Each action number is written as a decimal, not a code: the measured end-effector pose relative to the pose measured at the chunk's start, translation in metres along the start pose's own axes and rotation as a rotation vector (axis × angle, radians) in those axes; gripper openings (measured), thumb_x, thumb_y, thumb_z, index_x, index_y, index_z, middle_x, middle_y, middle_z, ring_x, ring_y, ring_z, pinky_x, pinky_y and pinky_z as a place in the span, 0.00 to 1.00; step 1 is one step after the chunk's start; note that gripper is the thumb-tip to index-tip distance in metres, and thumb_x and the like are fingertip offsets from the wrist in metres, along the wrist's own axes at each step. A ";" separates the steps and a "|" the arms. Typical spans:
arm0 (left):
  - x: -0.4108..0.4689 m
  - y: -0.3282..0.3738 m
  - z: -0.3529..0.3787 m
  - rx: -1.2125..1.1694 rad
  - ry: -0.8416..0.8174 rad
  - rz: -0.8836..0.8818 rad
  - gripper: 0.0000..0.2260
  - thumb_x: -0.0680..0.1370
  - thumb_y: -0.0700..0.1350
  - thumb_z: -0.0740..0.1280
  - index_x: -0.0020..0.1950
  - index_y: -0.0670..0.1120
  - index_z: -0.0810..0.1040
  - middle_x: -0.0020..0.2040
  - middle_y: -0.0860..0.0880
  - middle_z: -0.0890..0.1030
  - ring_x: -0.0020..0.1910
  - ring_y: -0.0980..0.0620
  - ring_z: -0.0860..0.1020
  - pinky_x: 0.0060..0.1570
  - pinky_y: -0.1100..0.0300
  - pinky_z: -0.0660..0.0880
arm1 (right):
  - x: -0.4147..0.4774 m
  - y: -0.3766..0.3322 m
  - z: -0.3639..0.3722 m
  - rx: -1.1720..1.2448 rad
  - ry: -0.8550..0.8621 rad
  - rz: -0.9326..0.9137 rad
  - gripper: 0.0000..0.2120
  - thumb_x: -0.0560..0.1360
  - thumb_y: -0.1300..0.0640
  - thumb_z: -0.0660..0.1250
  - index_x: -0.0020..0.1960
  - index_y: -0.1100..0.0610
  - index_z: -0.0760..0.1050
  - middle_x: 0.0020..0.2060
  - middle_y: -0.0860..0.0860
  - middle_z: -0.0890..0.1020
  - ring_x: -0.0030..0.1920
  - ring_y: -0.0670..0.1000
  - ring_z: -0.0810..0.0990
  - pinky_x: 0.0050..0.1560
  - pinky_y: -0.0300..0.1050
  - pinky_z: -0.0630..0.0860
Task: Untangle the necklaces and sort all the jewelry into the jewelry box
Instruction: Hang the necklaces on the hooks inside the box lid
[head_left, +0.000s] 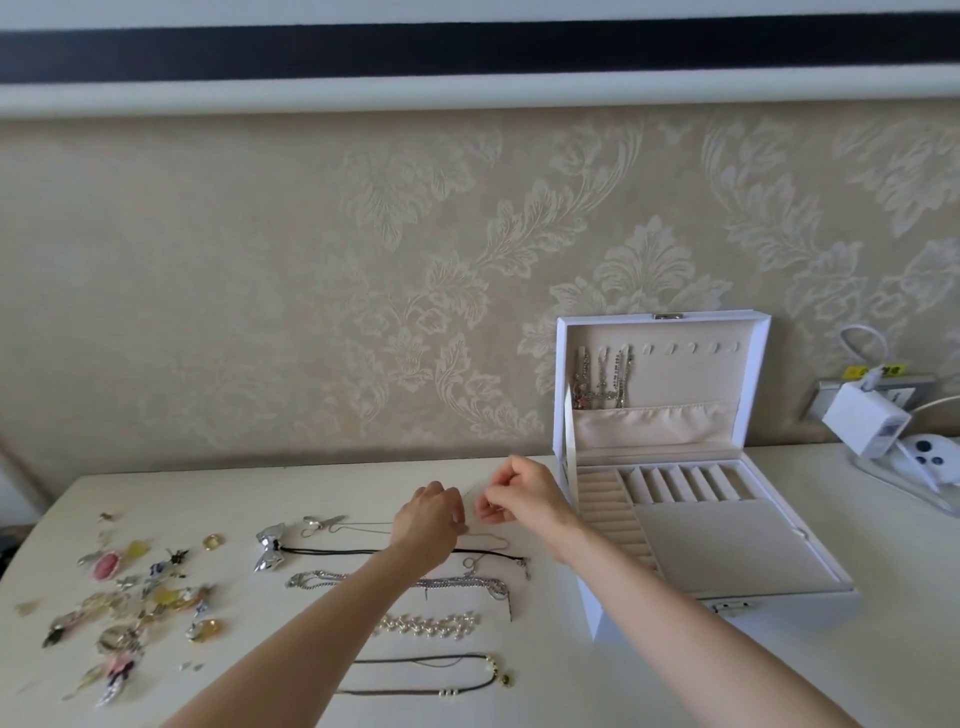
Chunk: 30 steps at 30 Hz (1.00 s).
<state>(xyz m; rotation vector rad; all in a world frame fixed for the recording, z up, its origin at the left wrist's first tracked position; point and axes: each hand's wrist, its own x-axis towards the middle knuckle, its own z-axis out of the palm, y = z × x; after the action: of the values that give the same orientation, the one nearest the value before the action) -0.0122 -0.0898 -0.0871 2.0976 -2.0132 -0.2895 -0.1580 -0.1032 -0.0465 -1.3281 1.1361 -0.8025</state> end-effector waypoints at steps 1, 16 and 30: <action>0.000 0.000 -0.001 0.003 0.018 -0.011 0.07 0.79 0.47 0.64 0.53 0.47 0.75 0.56 0.49 0.75 0.57 0.50 0.73 0.52 0.58 0.70 | -0.002 -0.004 -0.001 0.063 -0.008 -0.020 0.07 0.71 0.72 0.62 0.43 0.61 0.71 0.35 0.60 0.80 0.35 0.55 0.79 0.41 0.47 0.80; 0.000 -0.016 -0.009 0.165 0.079 -0.218 0.07 0.80 0.43 0.60 0.55 0.48 0.75 0.58 0.48 0.74 0.60 0.48 0.69 0.54 0.58 0.68 | -0.004 -0.015 -0.015 0.250 0.061 -0.082 0.10 0.74 0.70 0.59 0.44 0.59 0.77 0.26 0.50 0.68 0.23 0.48 0.70 0.27 0.40 0.70; 0.006 0.015 -0.033 -1.042 0.121 -0.316 0.11 0.82 0.40 0.56 0.43 0.37 0.71 0.41 0.37 0.80 0.31 0.47 0.81 0.33 0.54 0.80 | -0.005 0.000 -0.016 -0.804 0.073 -0.249 0.07 0.73 0.54 0.68 0.47 0.54 0.83 0.44 0.48 0.81 0.48 0.50 0.78 0.49 0.42 0.71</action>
<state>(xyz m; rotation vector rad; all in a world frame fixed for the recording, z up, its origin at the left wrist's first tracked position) -0.0169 -0.0960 -0.0515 1.6249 -1.0343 -0.9766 -0.1749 -0.1035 -0.0435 -2.1490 1.4417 -0.5804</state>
